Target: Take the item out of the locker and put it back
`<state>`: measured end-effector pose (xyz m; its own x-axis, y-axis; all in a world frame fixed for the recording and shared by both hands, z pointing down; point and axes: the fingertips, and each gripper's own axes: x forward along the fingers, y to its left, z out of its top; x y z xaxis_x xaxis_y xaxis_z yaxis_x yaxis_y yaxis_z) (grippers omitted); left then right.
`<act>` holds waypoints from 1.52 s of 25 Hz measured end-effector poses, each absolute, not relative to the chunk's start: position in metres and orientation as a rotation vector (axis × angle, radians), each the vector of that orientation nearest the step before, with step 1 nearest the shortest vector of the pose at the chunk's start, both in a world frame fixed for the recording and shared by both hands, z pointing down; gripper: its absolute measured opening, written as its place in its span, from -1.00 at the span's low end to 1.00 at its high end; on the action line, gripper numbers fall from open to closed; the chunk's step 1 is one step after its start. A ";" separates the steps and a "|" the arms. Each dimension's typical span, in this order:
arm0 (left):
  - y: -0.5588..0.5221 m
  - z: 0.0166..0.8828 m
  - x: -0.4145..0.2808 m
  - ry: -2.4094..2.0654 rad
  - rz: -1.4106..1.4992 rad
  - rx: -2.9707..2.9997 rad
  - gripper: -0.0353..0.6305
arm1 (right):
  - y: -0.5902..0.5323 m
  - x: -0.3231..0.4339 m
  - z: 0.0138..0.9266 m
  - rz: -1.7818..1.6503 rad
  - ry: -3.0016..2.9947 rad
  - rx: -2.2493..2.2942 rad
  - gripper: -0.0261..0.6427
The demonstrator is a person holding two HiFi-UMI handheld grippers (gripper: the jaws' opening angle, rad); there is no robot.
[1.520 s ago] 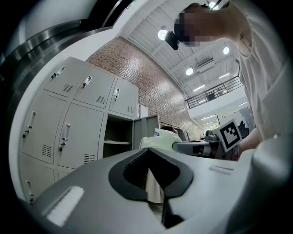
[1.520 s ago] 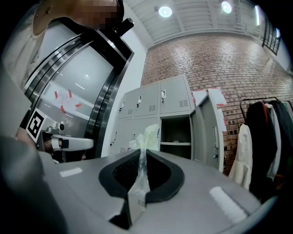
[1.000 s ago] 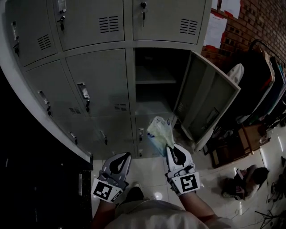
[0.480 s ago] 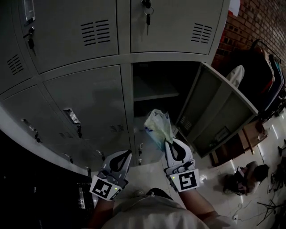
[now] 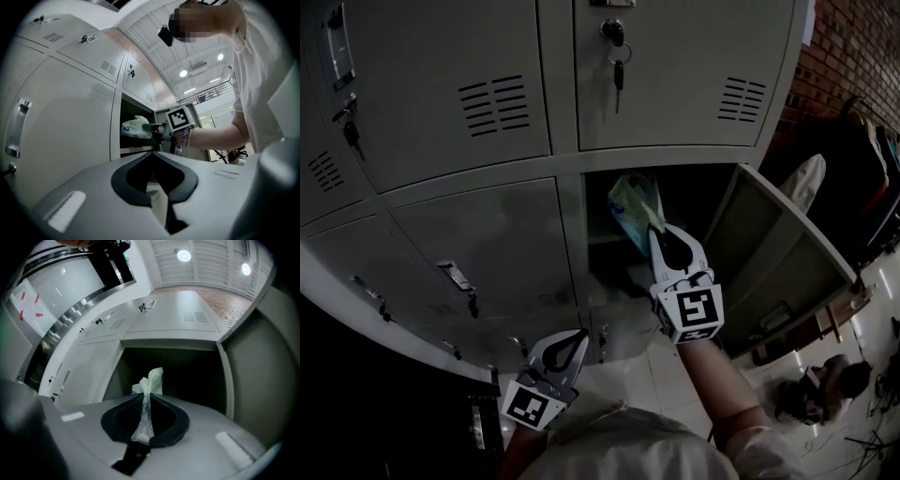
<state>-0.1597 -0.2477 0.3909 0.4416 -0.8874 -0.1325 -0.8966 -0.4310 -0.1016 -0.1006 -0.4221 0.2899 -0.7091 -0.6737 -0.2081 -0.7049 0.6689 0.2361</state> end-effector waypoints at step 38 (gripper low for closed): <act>-0.220 0.396 -0.166 1.624 0.202 -2.519 -0.88 | -0.269 -0.053 0.399 0.309 2.916 -0.999 -0.91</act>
<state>-0.1657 -0.2204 0.3960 0.4092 -0.8932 -0.1864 -0.9117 -0.4087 -0.0430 -0.0529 -0.2694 0.3987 -0.7912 -0.6025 -0.1052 -0.6112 0.7723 0.1735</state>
